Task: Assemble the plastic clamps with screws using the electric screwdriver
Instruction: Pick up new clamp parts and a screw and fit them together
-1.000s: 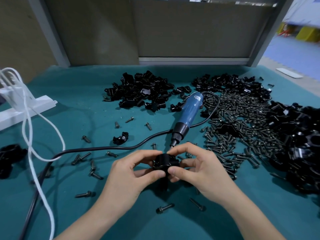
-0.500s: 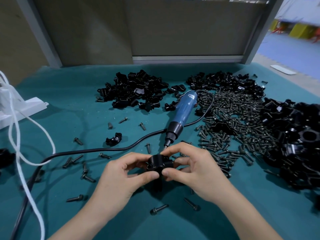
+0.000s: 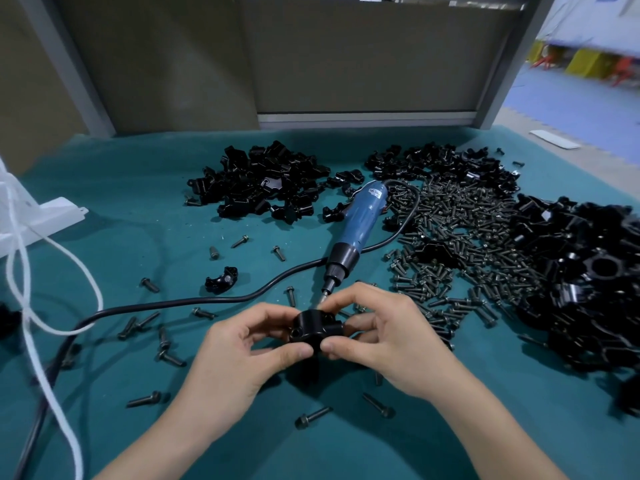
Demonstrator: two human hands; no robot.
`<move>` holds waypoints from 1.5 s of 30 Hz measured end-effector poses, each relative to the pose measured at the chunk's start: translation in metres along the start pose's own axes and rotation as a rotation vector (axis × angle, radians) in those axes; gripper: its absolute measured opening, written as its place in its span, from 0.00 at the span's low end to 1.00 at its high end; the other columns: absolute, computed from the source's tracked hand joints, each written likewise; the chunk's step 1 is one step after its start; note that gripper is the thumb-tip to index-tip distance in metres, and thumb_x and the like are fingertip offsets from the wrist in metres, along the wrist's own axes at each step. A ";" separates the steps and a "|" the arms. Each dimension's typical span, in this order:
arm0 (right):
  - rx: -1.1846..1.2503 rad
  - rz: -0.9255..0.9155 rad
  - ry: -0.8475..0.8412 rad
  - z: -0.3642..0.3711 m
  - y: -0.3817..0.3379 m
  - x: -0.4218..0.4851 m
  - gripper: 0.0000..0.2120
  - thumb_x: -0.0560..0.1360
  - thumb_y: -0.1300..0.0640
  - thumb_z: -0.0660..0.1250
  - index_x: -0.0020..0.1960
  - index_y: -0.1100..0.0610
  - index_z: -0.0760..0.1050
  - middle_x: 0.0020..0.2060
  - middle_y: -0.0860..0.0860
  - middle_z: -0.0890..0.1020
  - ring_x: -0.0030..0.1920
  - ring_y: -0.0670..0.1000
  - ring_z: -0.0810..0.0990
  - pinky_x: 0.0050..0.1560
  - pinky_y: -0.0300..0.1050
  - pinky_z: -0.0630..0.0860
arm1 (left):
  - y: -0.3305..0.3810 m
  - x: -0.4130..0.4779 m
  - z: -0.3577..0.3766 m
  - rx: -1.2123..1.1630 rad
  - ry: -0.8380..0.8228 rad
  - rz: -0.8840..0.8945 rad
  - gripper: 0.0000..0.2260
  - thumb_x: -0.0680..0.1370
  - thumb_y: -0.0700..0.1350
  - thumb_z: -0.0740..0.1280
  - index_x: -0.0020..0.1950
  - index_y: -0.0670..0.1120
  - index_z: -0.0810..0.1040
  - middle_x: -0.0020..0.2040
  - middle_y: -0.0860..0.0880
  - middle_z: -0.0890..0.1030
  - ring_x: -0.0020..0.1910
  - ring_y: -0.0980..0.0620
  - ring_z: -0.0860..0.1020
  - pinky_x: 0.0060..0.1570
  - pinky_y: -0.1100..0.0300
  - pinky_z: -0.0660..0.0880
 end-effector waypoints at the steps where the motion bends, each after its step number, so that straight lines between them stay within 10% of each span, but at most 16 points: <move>1: -0.003 -0.001 -0.002 0.000 0.000 0.000 0.16 0.70 0.63 0.76 0.48 0.45 0.78 0.50 0.45 0.80 0.40 0.52 0.85 0.43 0.49 0.83 | 0.000 0.000 0.000 0.004 -0.004 0.001 0.15 0.58 0.47 0.77 0.43 0.56 0.85 0.43 0.51 0.85 0.43 0.58 0.82 0.41 0.71 0.76; 9: -0.035 0.005 0.100 -0.038 -0.007 -0.004 0.10 0.70 0.55 0.75 0.48 0.43 0.81 0.49 0.43 0.83 0.42 0.47 0.84 0.44 0.40 0.81 | 0.002 -0.002 -0.001 0.041 -0.004 0.015 0.15 0.58 0.51 0.76 0.44 0.56 0.84 0.44 0.51 0.85 0.44 0.58 0.83 0.43 0.69 0.78; 13: -0.569 0.151 0.398 -0.123 0.000 -0.012 0.10 0.74 0.62 0.71 0.45 0.46 0.79 0.39 0.37 0.80 0.39 0.38 0.80 0.45 0.27 0.76 | 0.002 -0.003 0.001 0.041 -0.016 0.005 0.15 0.58 0.51 0.76 0.44 0.57 0.84 0.44 0.52 0.85 0.43 0.58 0.83 0.43 0.71 0.77; 17: -0.806 0.229 0.245 -0.127 0.014 -0.012 0.06 0.74 0.61 0.72 0.49 0.52 0.83 0.37 0.39 0.78 0.39 0.36 0.75 0.40 0.21 0.68 | 0.005 -0.003 0.002 0.053 -0.021 0.010 0.14 0.59 0.49 0.76 0.44 0.57 0.84 0.44 0.52 0.85 0.43 0.58 0.83 0.43 0.72 0.77; 25: -0.957 0.251 0.123 -0.096 0.026 0.010 0.07 0.76 0.61 0.68 0.53 0.54 0.81 0.49 0.49 0.79 0.45 0.48 0.77 0.53 0.44 0.76 | 0.001 -0.004 0.000 0.063 -0.024 0.001 0.14 0.59 0.51 0.76 0.44 0.57 0.84 0.44 0.52 0.85 0.43 0.57 0.83 0.43 0.69 0.78; 34: -1.018 0.435 0.089 -0.101 0.036 0.015 0.06 0.75 0.58 0.70 0.40 0.51 0.76 0.38 0.47 0.80 0.43 0.51 0.79 0.49 0.48 0.78 | 0.003 -0.006 0.002 0.082 -0.035 -0.020 0.13 0.61 0.50 0.76 0.45 0.58 0.83 0.45 0.55 0.85 0.43 0.58 0.84 0.43 0.70 0.77; 39: -1.193 0.412 0.018 -0.084 0.028 0.023 0.04 0.80 0.60 0.61 0.48 0.55 0.73 0.49 0.51 0.76 0.56 0.55 0.70 0.59 0.51 0.71 | -0.001 -0.007 0.002 0.057 -0.037 -0.050 0.14 0.61 0.51 0.76 0.45 0.58 0.83 0.47 0.54 0.85 0.42 0.53 0.85 0.45 0.65 0.79; 45: -0.614 0.063 0.047 -0.030 -0.053 0.022 0.05 0.78 0.59 0.66 0.45 0.51 0.74 0.36 0.45 0.81 0.34 0.43 0.80 0.37 0.35 0.76 | -0.001 -0.007 0.002 0.077 -0.032 -0.037 0.15 0.60 0.55 0.76 0.45 0.58 0.83 0.45 0.53 0.85 0.41 0.52 0.85 0.46 0.62 0.80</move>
Point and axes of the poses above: each hand's wrist, its own x-axis towards the middle knuckle, its own z-axis out of the palm, y = z × x, the point moved 10 cm from there along x, towards the middle knuckle
